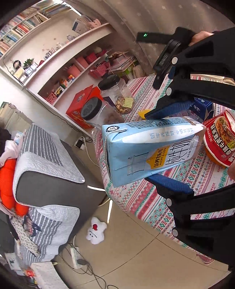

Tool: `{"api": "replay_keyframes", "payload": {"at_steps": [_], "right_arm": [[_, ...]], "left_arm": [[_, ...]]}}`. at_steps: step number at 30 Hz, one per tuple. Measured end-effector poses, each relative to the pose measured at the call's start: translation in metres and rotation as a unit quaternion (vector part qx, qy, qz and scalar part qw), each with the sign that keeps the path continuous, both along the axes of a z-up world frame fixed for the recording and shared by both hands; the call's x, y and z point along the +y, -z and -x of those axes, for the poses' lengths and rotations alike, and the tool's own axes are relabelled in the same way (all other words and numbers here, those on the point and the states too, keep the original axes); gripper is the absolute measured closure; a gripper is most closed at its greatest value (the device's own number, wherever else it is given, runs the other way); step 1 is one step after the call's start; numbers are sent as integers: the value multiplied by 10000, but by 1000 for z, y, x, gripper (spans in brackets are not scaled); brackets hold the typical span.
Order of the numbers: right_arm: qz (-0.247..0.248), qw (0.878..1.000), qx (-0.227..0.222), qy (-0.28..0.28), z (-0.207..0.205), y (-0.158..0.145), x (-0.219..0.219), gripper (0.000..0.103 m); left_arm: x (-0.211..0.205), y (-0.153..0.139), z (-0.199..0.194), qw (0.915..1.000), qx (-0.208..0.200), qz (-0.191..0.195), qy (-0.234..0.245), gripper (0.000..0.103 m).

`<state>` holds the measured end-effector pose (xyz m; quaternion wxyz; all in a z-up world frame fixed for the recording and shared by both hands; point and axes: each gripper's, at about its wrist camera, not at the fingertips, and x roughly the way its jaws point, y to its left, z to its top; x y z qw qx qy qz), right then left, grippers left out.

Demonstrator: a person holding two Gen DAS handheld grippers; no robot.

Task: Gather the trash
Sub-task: 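Grasp the light-blue milk carton with the left tool while the right tool grasps the yellow wrapper, then carry the yellow wrapper to the white bin and release it with the right tool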

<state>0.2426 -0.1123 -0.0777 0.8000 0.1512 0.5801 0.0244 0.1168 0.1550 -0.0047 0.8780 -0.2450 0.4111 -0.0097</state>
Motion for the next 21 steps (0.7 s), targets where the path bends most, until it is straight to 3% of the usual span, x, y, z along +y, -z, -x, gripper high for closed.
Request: {"api": "replay_keyframes", "payload": {"at_steps": [5, 12, 15, 17, 21], "right_arm": [[288, 9969, 727, 107, -49, 50, 25, 22], [467, 9926, 1060, 377, -68, 92, 25, 26], [475, 9911, 1211, 286, -68, 102, 25, 51], [478, 9916, 1178, 216, -67, 102, 25, 80], [589, 9954, 750, 97, -56, 86, 31, 92]], "left_arm": [[4, 0, -6, 10000, -3, 12, 54, 43], [6, 8, -7, 9999, 77, 48, 145, 43], [9, 9, -7, 9999, 103, 18, 117, 43], [9, 10, -6, 9999, 118, 2, 90, 43], [8, 12, -7, 9999, 121, -36, 95, 43]]}}
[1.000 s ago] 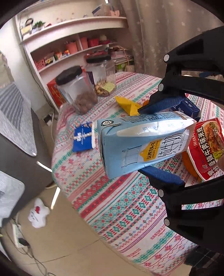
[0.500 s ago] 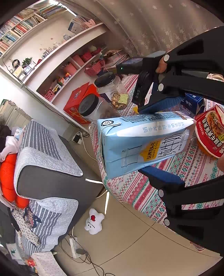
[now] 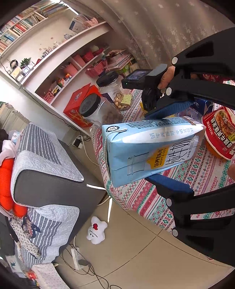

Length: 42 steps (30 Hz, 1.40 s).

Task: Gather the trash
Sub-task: 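Carry the yellow wrapper to the white bin and release it with the right tool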

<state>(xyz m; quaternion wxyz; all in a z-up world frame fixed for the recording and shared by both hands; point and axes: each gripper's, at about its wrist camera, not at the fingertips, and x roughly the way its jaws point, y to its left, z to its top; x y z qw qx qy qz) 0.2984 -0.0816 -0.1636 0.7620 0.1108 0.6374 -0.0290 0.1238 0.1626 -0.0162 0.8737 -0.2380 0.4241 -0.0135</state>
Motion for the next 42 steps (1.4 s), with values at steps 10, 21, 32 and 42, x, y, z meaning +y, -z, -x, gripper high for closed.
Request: {"api": "replay_keyframes", "payload": {"at_steps": [10, 21, 32, 42], "right_arm": [[-483, 9843, -1695, 121, 55, -100, -35, 93], [-158, 9412, -3328, 557, 138, -174, -85, 93], [1215, 8913, -3937, 1894, 225, -198, -186, 93], [2354, 8759, -2995, 2961, 242, -144, -292, 88]], "left_arm": [[-14, -8, -3, 9993, -321, -195, 30, 43], [-53, -19, 2, 9963, -731, -309, 330, 43], [-96, -23, 12, 9916, -1032, -416, 657, 43], [-144, -21, 22, 9845, -1175, -750, 1064, 43]]}}
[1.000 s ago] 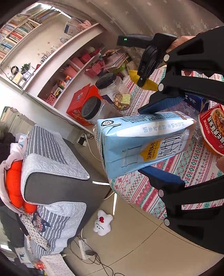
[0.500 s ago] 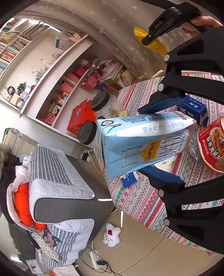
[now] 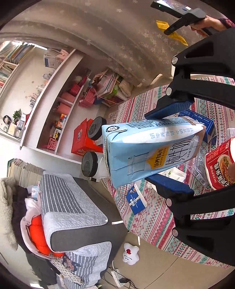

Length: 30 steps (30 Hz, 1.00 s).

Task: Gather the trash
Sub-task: 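Carry the yellow wrapper to the white bin and release it with the right tool, then lower the milk carton into the white bin and open the left tool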

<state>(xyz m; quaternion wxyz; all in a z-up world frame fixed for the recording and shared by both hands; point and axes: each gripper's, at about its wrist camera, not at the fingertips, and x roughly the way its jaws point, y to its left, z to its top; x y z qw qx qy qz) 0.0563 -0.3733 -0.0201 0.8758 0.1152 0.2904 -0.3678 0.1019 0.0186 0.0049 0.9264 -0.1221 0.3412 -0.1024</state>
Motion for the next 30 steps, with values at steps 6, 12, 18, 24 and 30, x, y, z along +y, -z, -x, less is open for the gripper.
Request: {"api": "replay_keyframes", "payload": {"at_steps": [6, 12, 18, 24, 30], "right_arm": [[47, 9991, -104, 415, 24, -4, -24, 31], [306, 9925, -700, 956, 64, -30, -41, 7], [202, 9826, -1072, 1505, 101, -47, -75, 7], [-140, 9729, -1301, 1907, 129, -52, -108, 7], [-281, 9633, -1401, 2271, 149, -53, -128, 7]], "left_arm": [[-43, -1, 10, 9990, -152, -157, 396, 43], [-107, -5, 17, 9954, -228, -238, 904, 42], [-205, -12, 25, 9853, -203, -158, 1688, 42], [-296, -20, 39, 9707, -285, -182, 2381, 42], [-363, -14, 42, 9602, -188, -217, 2778, 41]]}}
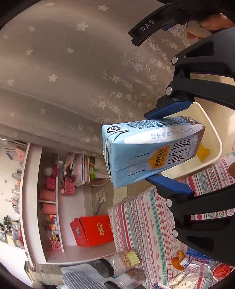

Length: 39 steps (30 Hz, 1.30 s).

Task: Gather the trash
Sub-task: 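Lower the milk carton into the white bin and open the left tool, then grasp the blue biscuit box with the left tool and lift it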

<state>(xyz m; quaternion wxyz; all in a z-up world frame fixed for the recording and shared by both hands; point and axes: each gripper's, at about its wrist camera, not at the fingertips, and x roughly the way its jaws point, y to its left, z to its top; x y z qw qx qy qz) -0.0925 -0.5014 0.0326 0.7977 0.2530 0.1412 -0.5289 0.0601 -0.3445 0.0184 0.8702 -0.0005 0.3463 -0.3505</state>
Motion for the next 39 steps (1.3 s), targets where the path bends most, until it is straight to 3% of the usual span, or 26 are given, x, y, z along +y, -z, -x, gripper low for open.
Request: {"api": "replay_keyframes", "payload": {"at_steps": [2, 5, 8, 15, 20, 25, 33, 39], "right_arm": [[21, 9999, 17, 122, 5, 0, -3, 7], [38, 9997, 41, 241, 10, 1, -6, 7], [104, 9994, 111, 296, 10, 0, -5, 7], [236, 9994, 127, 222, -1, -4, 15, 7], [425, 9987, 234, -168, -19, -8, 44, 7], [594, 9946, 329, -789, -45, -9, 84, 7], [753, 9834, 270, -1630, -82, -13, 150, 7], [1023, 9670, 430, -2292, -109, -11, 207, 7]], "left_arm": [[-15, 6, -5, 9998, 188, -17, 103, 41], [-27, 10, -9, 9995, 297, -69, 79, 23], [-25, 8, -9, 9995, 290, -74, 34, 21], [10, -7, -7, 9969, -320, -418, -588, 14], [47, -28, -9, 9860, -906, -663, -1231, 10], [89, -43, -15, 9755, -1145, -761, -1716, 7], [157, -40, -25, 9600, -1151, -986, -2353, 7], [209, -31, -35, 9487, -1015, -1078, -2794, 7]]}}
